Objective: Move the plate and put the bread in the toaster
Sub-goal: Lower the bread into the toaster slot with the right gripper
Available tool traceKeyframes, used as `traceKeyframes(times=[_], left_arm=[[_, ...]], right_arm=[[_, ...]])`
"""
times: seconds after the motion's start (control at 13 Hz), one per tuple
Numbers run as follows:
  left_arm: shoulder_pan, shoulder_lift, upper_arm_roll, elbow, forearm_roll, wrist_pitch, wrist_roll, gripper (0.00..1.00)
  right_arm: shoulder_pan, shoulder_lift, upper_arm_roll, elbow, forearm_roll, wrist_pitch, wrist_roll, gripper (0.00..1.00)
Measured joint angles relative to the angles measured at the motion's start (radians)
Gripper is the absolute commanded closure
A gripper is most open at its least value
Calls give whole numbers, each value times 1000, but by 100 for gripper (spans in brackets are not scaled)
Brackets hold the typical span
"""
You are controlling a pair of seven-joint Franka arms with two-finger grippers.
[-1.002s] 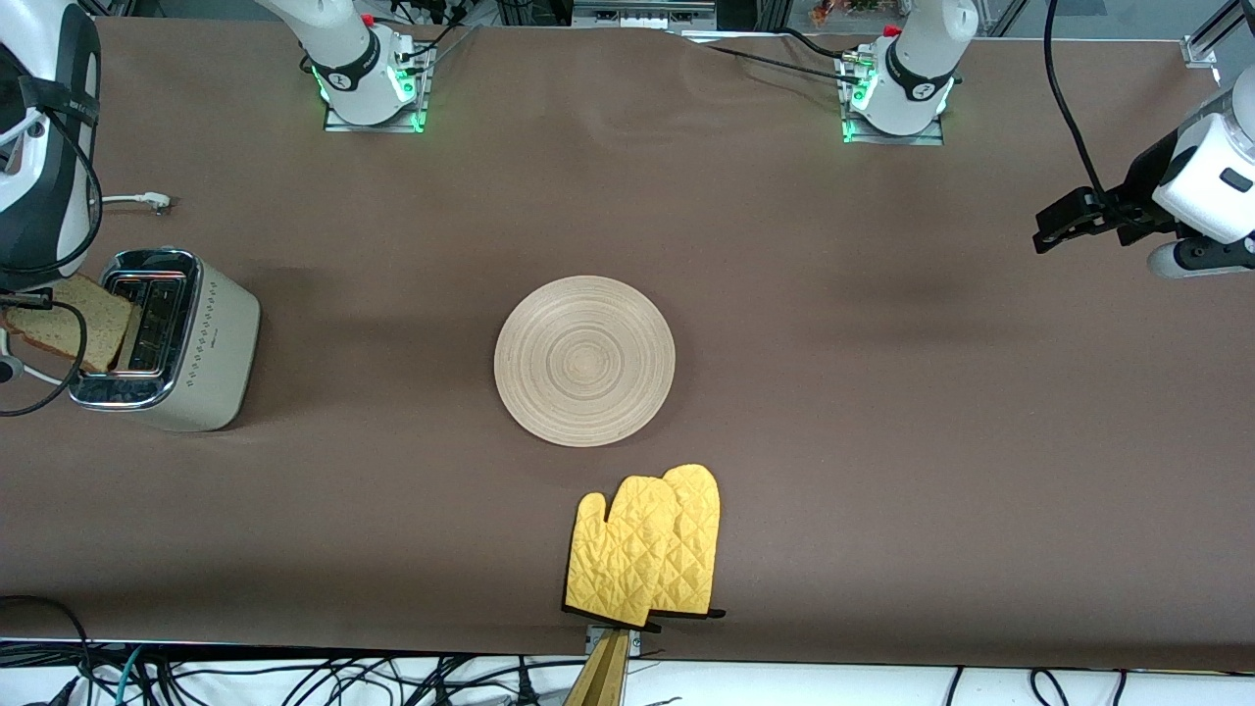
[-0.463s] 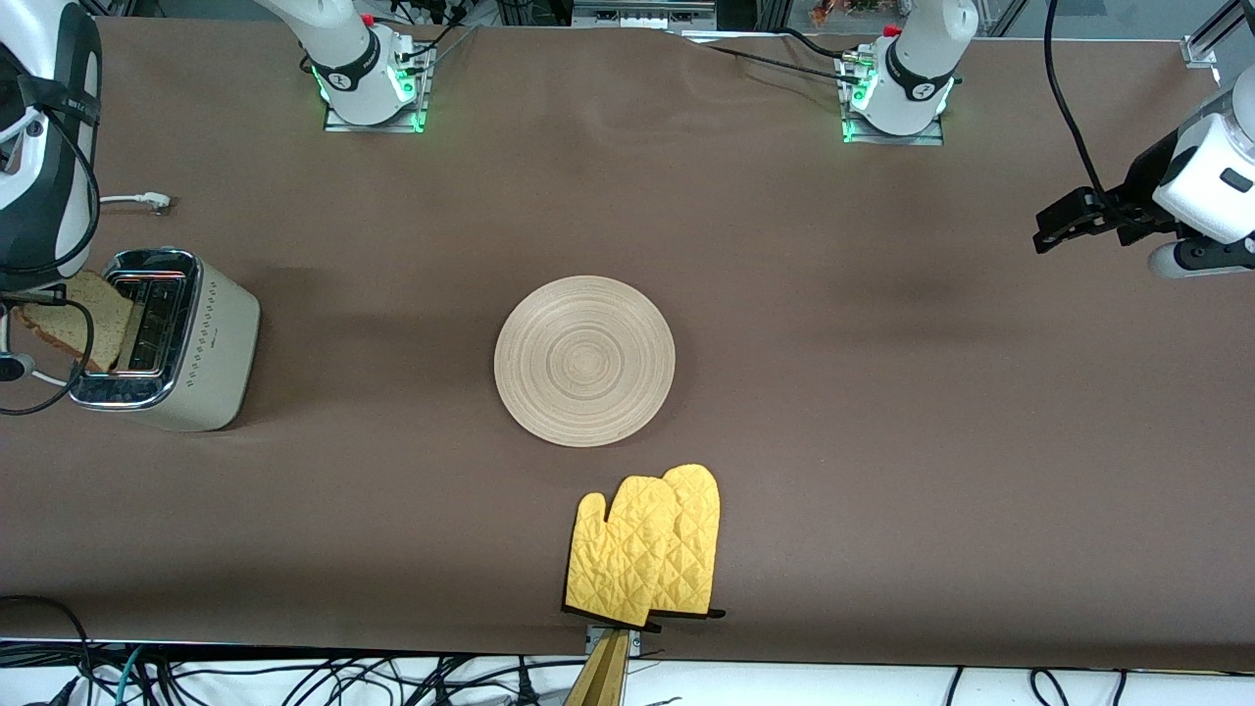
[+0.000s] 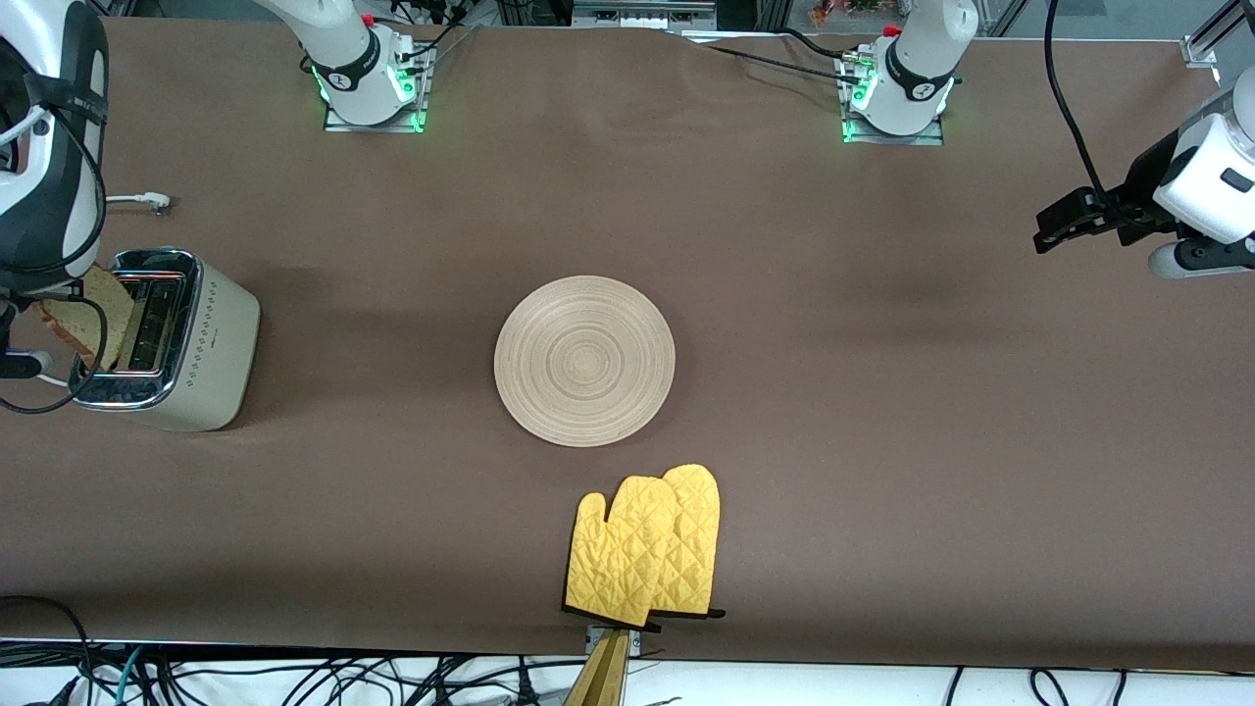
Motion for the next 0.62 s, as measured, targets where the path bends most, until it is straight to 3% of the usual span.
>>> traceKeyframes(times=[0.62], left_arm=[[0, 0, 2, 0, 0, 0, 0, 0]], right_arm=[[-6, 0, -5, 0, 0, -38, 1, 100]])
